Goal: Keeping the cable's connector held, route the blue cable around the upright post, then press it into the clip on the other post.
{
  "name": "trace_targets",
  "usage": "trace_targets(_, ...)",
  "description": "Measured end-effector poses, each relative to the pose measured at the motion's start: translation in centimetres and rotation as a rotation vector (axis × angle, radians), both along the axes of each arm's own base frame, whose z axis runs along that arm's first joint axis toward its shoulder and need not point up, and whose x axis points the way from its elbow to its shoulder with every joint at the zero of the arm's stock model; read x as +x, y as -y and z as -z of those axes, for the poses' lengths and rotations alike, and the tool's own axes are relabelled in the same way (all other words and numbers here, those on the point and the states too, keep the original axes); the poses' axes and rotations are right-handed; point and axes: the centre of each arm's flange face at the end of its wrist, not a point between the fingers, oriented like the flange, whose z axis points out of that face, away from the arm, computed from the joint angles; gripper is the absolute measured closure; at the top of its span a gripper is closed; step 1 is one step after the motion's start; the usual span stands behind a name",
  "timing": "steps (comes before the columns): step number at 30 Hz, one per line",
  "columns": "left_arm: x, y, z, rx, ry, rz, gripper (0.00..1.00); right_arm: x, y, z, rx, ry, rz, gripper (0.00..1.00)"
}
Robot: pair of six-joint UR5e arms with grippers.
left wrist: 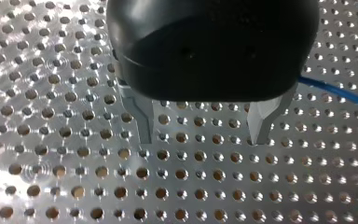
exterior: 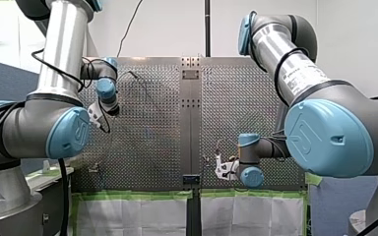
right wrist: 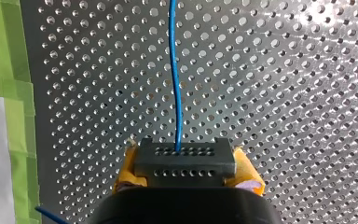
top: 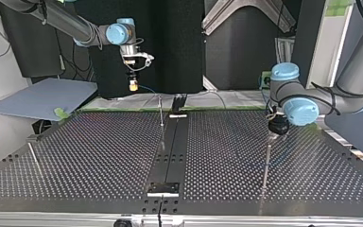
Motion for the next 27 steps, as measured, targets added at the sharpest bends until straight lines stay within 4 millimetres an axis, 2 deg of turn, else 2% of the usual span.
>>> trace_targets(14,-1.9,-0.6,1.7,-0.121,-0.038,0.019,0.00,0.0,0.0,0.0,-0.006,0.002,-0.001,1.00)
trace_targets(27,-4.8,-1.0,0.0,-0.244,0.091,0.047,0.00,0.0,0.0,0.0,-0.005,0.001,-0.002,1.00)
